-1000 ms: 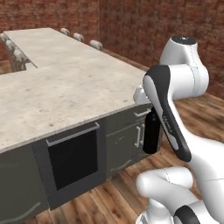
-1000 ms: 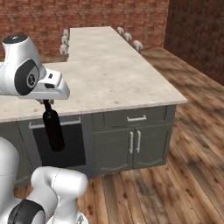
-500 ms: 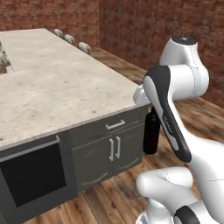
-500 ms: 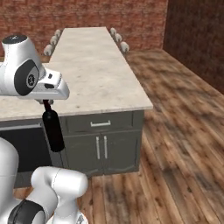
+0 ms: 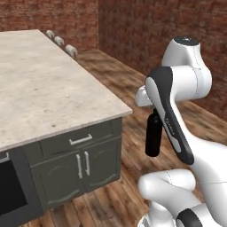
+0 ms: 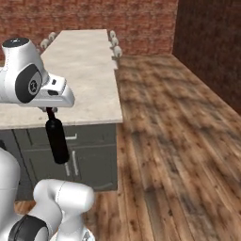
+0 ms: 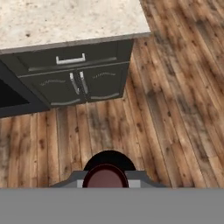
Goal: Move the drinks to the dining counter.
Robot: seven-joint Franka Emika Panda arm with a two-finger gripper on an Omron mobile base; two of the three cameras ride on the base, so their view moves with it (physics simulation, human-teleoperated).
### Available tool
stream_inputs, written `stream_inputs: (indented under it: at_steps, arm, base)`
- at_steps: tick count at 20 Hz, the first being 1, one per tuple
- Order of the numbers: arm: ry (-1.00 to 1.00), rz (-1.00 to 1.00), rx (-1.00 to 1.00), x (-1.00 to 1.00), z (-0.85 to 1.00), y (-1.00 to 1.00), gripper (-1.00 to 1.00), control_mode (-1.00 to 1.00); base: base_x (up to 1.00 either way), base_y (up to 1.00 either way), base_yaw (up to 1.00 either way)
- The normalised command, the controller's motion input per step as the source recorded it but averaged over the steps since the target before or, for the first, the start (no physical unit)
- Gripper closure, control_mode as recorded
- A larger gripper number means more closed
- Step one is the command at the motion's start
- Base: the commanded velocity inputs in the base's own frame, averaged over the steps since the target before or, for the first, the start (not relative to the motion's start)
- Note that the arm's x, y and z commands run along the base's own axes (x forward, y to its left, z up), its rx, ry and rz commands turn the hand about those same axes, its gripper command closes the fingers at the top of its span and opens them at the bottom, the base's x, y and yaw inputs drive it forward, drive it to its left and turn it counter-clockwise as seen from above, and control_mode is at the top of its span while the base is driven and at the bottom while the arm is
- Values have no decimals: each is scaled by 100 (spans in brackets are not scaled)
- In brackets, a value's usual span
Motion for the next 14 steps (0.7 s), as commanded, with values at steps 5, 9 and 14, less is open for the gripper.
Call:
stream_inputs:
  at_steps: [5,9,14]
  arm:
    - [0,0,0,0,0,0,100,100]
    - [0,0,0,0,0,0,100,100]
    - [0,0,0,0,0,0,100,100]
  base:
    - [68,-100,14]
    - [79,-100,17]
    - [81,-100,19]
